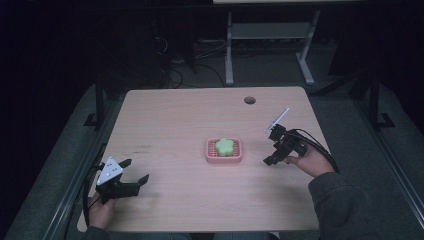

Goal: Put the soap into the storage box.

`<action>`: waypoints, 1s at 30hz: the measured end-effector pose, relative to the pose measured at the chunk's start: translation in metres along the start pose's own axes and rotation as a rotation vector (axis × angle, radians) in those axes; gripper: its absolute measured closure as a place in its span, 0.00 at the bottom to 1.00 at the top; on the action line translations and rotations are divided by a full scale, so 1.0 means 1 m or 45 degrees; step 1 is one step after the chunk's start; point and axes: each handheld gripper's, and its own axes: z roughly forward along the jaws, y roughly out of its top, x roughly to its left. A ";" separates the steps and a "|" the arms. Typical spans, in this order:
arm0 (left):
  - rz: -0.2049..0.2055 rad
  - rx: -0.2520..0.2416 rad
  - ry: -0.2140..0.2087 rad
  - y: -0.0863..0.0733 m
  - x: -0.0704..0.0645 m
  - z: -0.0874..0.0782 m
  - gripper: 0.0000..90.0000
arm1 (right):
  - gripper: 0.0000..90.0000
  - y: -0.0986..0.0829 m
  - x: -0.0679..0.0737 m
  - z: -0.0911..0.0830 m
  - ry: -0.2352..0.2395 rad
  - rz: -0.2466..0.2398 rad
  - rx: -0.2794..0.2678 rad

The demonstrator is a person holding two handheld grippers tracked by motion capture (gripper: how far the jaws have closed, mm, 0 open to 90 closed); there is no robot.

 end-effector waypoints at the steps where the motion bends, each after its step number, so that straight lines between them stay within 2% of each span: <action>1: -0.002 -0.001 0.002 0.000 0.000 0.000 0.16 | 0.25 -0.004 0.000 0.000 0.002 0.002 0.001; 19: 0.001 0.006 0.002 0.000 0.000 0.000 0.16 | 0.25 -0.035 0.007 0.005 -0.014 0.021 0.008; 30: 0.002 0.010 0.002 -0.001 0.000 0.000 0.16 | 0.25 -0.058 0.011 0.006 -0.005 0.041 -0.023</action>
